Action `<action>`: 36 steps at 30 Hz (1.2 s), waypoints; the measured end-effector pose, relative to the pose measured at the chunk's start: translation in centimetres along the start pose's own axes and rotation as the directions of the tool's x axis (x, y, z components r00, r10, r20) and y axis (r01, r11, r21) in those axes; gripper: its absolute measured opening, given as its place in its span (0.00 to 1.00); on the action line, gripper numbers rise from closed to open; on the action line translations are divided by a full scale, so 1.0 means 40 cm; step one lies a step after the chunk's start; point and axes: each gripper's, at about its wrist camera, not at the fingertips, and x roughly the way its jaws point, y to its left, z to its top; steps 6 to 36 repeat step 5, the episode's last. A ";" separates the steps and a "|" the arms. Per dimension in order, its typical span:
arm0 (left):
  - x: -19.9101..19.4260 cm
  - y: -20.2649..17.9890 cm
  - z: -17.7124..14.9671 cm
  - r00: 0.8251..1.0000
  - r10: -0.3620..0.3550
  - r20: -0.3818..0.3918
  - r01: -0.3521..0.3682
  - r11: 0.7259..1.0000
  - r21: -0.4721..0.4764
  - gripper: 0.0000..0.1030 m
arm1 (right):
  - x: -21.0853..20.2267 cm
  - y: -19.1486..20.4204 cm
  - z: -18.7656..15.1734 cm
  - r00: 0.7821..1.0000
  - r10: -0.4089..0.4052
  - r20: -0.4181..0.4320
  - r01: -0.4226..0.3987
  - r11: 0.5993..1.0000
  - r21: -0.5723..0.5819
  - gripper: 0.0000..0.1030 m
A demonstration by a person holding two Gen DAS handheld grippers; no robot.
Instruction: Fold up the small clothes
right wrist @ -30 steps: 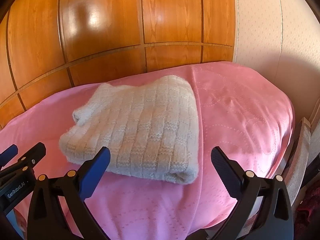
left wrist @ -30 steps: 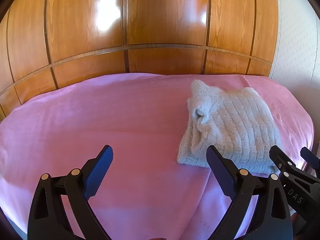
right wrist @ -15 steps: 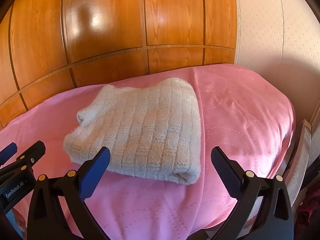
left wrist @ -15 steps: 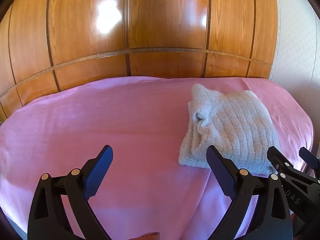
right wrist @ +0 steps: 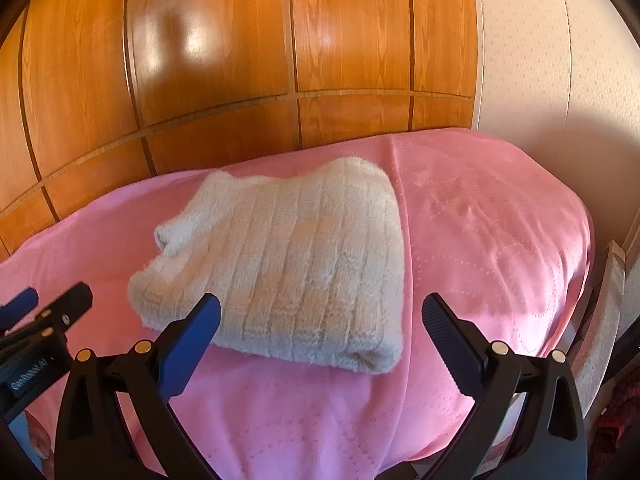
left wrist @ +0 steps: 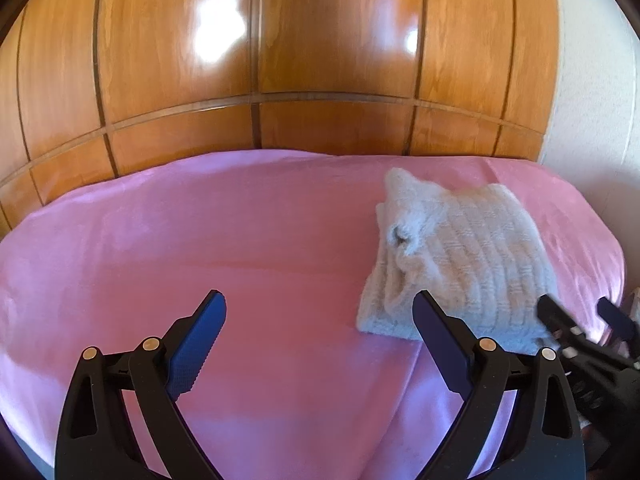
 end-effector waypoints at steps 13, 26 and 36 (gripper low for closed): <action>0.021 0.024 -0.007 0.999 0.033 -0.015 -0.033 0.999 -0.005 0.91 | 0.018 -0.061 0.057 0.999 -0.030 0.013 0.030 0.999 0.044 0.98; 0.021 0.024 -0.007 0.999 0.033 -0.015 -0.033 0.999 -0.005 0.91 | 0.018 -0.061 0.057 0.999 -0.030 0.013 0.030 0.999 0.044 0.98; 0.021 0.024 -0.007 0.999 0.033 -0.015 -0.033 0.999 -0.005 0.91 | 0.018 -0.061 0.057 0.999 -0.030 0.013 0.030 0.999 0.044 0.98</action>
